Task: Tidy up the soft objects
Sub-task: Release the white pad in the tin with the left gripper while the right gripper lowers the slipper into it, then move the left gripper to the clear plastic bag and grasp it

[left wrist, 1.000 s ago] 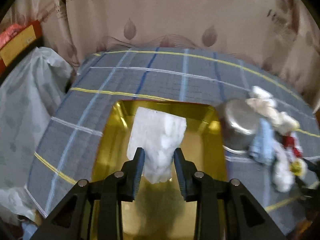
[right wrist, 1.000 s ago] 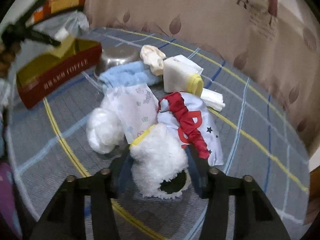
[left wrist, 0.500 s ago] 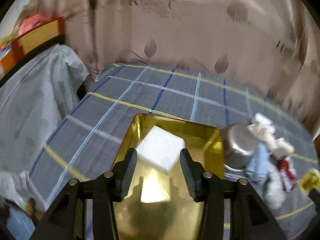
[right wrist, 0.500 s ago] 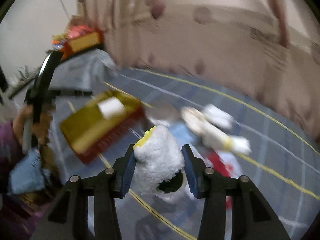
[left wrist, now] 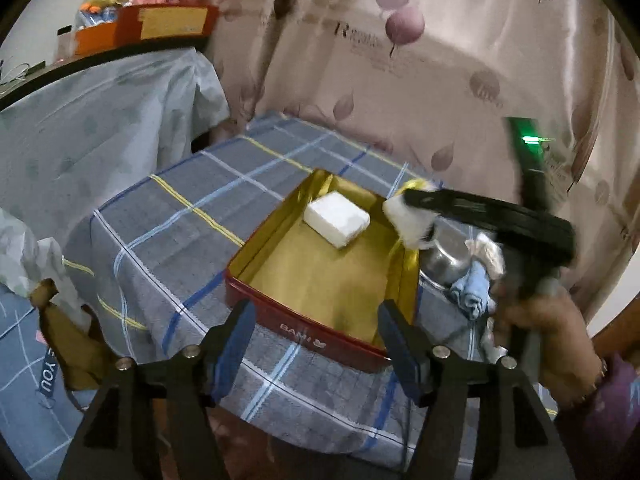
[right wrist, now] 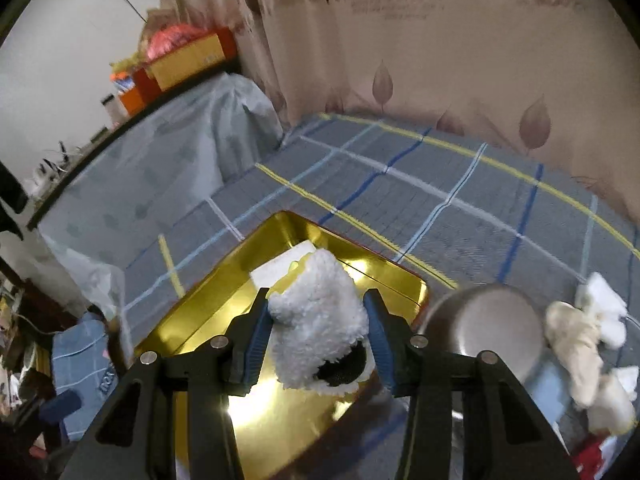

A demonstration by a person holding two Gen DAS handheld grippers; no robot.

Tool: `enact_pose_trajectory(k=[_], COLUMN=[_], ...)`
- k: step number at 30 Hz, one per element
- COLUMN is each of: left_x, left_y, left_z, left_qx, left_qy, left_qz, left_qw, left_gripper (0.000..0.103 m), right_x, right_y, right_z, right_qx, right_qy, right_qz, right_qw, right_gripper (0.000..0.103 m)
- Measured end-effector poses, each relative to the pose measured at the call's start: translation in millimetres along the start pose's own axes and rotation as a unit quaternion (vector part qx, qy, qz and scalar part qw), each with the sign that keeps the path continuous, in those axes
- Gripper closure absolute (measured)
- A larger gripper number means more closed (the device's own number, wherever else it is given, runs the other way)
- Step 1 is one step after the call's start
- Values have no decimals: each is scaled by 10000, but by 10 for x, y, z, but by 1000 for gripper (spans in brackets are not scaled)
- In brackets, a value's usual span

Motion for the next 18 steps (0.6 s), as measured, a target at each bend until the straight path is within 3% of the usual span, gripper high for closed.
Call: enact_pose_trajectory(k=[7,10,14,18], left_x=[183,143,170,172], left_y=[-14,-4,8,54], left_z=[115,177,195,71], left_qx=[-242,-364,-477,-289], left_qy=[193,341,705,760], left_qz=[251,41,23,94], left_qw=[9992,9987,9964,9966], left_gripper=[37,37,37,37], right_x=[393,415,178,-493], right_y=[-33,-22,1,209], right_z=[-17,-38,2,-30], right_qx=[86,176,182,268], right_qy=[384,405,463,469], right_qz=[258,197,-275,-1247], right_qw=[9989,9988,9984,9907], right_gripper=[55,36,30,15])
Point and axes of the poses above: each gripper's, at about its wrist camera, not at the fingertips, and x roughly the way its jaws point, z to its left, y to its underside, the point moved 4 cm from there along x, roughly the way its jaws point, and after that the axes turned 8 degrees about z, right-handed, at the moved point
